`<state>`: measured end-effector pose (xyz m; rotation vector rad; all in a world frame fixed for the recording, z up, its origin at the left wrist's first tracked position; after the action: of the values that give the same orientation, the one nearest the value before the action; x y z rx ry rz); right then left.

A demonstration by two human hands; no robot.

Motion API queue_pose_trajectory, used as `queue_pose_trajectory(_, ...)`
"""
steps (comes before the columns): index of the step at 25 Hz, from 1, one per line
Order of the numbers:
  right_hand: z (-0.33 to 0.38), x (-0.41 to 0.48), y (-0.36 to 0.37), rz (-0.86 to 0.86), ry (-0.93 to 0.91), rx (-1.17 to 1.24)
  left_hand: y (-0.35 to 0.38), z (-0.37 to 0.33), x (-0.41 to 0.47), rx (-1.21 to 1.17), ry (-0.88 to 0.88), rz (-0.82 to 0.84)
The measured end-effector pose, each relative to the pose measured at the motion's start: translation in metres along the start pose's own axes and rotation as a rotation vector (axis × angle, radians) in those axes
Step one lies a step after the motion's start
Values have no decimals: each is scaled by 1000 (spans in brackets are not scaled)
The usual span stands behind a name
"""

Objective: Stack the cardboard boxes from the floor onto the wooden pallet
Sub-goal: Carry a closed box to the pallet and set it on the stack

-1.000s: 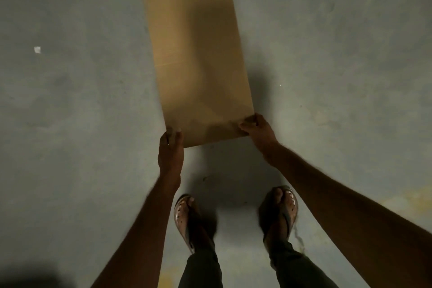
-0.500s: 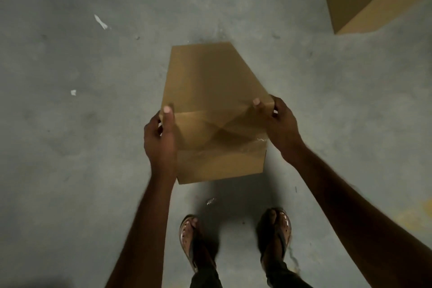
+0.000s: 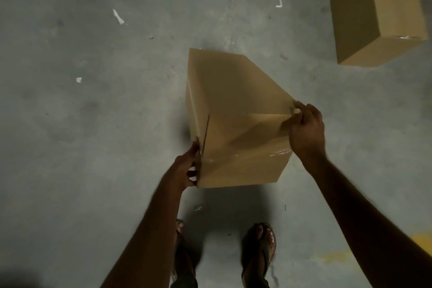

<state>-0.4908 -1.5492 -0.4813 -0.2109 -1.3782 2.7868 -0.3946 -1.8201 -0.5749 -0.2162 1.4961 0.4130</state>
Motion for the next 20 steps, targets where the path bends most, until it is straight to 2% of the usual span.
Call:
queue_pose_trajectory(3,-4,10,-13,129,-71,-236,13,3,3,-18,19,-35)
queue_pose_trajectory(5,3,22,-18,312,8,-281,15,-2,7,24,53,-87)
queue_pose_trajectory(8,17,36,-12,459,122,-180,18,-4,23,82,97,-88)
queue_pose_trajectory(12,9,47,-4,498,315,317,38,-8,42,109,144,-32)
queue_pose_trajectory(16,-29,43,-13,565,352,417,59,-23,42,222,186,49)
queue_pose_trajectory(18,-52,39,-17,545,385,439,76,-27,30,338,231,-27)
queue_pose_trajectory(20,-75,37,-29,521,328,514,92,-35,9,389,321,-121)
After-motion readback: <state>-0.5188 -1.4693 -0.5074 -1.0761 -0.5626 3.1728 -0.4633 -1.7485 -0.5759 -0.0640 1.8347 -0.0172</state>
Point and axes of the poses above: each hand's wrist, its own x-axis towards the middle knuckle, its own y-axis out of the palm, z = x × y, the point moved 1 cm from there along x, towards the middle knuckle, and after that the axes turned 15 degrees about -y, right-handed, at the moved point
